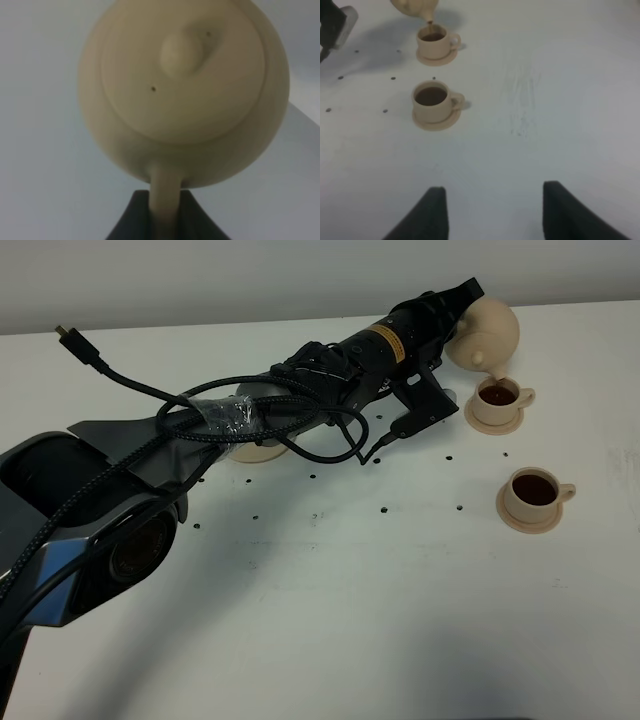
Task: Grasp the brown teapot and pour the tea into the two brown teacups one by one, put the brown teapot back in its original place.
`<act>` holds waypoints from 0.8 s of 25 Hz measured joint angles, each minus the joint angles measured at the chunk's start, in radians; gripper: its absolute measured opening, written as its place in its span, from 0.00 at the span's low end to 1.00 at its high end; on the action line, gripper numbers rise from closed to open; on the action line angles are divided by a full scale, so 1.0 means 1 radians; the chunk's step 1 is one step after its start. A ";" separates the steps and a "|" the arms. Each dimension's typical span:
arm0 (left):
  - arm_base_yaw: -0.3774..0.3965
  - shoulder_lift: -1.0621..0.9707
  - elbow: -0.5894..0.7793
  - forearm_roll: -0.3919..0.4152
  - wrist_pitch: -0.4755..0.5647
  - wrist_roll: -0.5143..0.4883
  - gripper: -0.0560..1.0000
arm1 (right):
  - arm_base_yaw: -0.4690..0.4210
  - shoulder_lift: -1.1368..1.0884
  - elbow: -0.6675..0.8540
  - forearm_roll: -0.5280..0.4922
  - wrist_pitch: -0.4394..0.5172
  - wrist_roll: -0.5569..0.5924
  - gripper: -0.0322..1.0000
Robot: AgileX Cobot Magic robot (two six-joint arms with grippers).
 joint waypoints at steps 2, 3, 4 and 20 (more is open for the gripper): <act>0.000 0.000 0.000 0.000 -0.001 0.012 0.18 | 0.000 0.000 0.000 0.000 0.000 0.000 0.44; 0.000 0.000 0.000 0.000 -0.001 0.017 0.18 | 0.000 0.000 0.000 0.000 0.000 0.000 0.44; 0.000 0.000 0.000 0.000 -0.001 0.021 0.18 | 0.000 0.000 0.000 0.000 0.000 0.000 0.44; 0.000 0.000 0.000 0.024 -0.018 0.026 0.18 | 0.000 0.000 0.000 0.000 0.000 0.000 0.44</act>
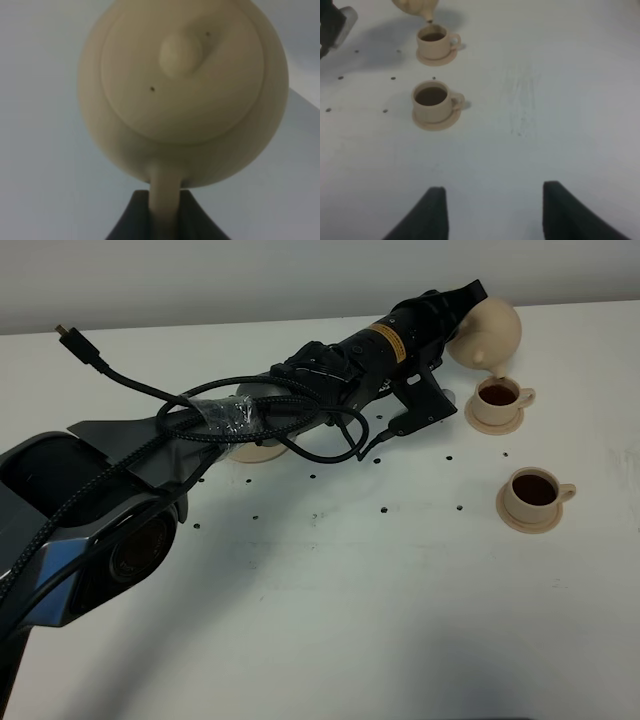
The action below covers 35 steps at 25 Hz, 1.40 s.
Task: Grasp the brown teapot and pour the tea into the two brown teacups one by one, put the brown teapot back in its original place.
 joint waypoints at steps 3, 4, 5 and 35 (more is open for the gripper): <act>0.000 0.000 0.000 0.014 -0.007 0.000 0.18 | 0.000 0.000 0.000 0.000 0.000 0.000 0.44; 0.000 0.000 0.000 0.016 -0.008 0.000 0.18 | 0.000 0.000 0.000 0.000 0.000 0.000 0.44; 0.000 0.000 0.000 0.018 -0.011 0.000 0.18 | 0.000 0.000 0.000 0.000 0.000 0.000 0.44; 0.009 -0.064 0.000 -0.475 0.213 -0.035 0.18 | 0.000 0.000 0.000 0.000 0.000 0.000 0.44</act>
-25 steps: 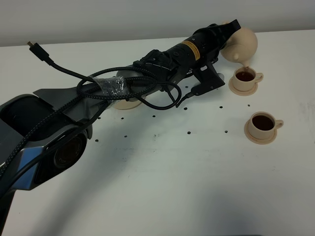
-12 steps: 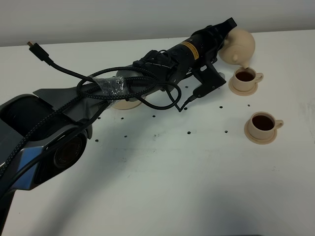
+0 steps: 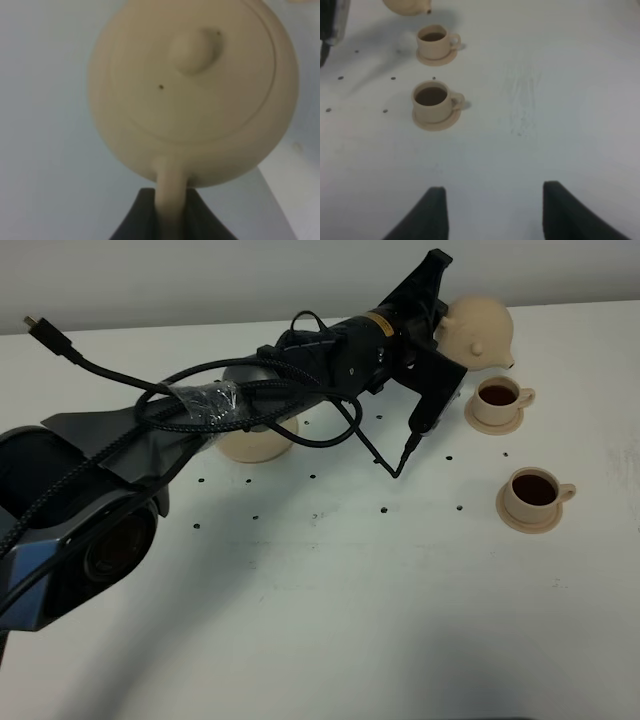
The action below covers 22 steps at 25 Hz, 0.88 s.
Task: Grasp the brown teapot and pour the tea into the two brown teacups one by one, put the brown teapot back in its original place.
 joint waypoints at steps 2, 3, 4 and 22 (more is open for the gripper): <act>0.008 -0.026 0.000 -0.070 0.050 -0.017 0.18 | 0.000 0.000 0.000 0.000 0.000 0.000 0.44; 0.013 -0.039 0.000 -0.096 0.076 -0.032 0.18 | 0.000 0.000 0.000 0.000 0.000 0.000 0.44; 0.019 -0.051 0.000 -0.125 0.105 -0.049 0.18 | 0.000 0.000 0.000 0.000 0.000 0.000 0.44; 0.113 -0.118 0.000 -0.153 0.564 -0.722 0.18 | 0.000 0.000 0.000 0.000 0.000 0.000 0.44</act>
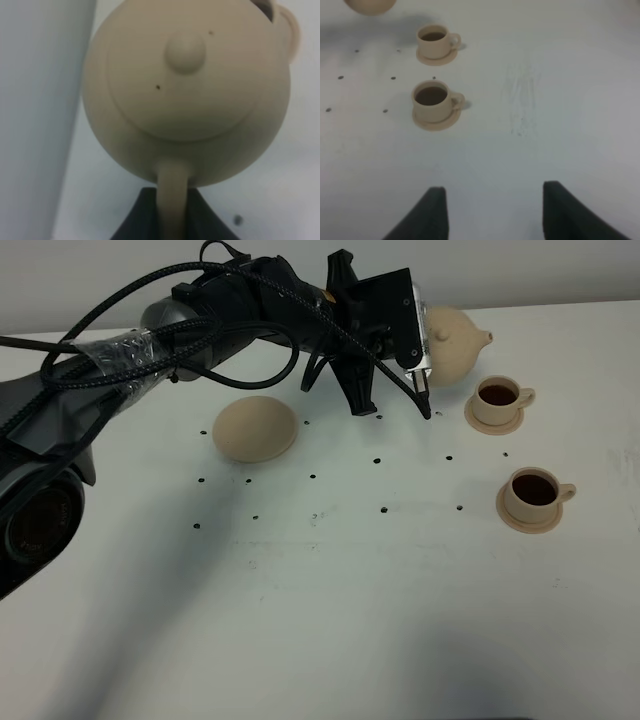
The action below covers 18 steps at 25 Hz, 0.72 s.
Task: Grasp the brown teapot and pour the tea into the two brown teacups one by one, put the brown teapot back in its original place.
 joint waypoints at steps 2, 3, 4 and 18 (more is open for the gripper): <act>0.001 0.000 0.000 0.040 0.040 -0.100 0.18 | 0.000 0.000 0.000 0.000 0.000 0.000 0.44; 0.001 0.000 0.000 0.066 0.062 -0.158 0.18 | 0.000 0.000 0.000 0.000 0.000 0.000 0.44; 0.001 0.000 0.000 0.094 0.081 -0.206 0.18 | 0.000 0.000 0.000 0.000 0.000 0.000 0.44; 0.004 0.000 0.000 0.248 0.237 -0.651 0.18 | 0.000 0.000 0.000 0.000 0.000 0.000 0.44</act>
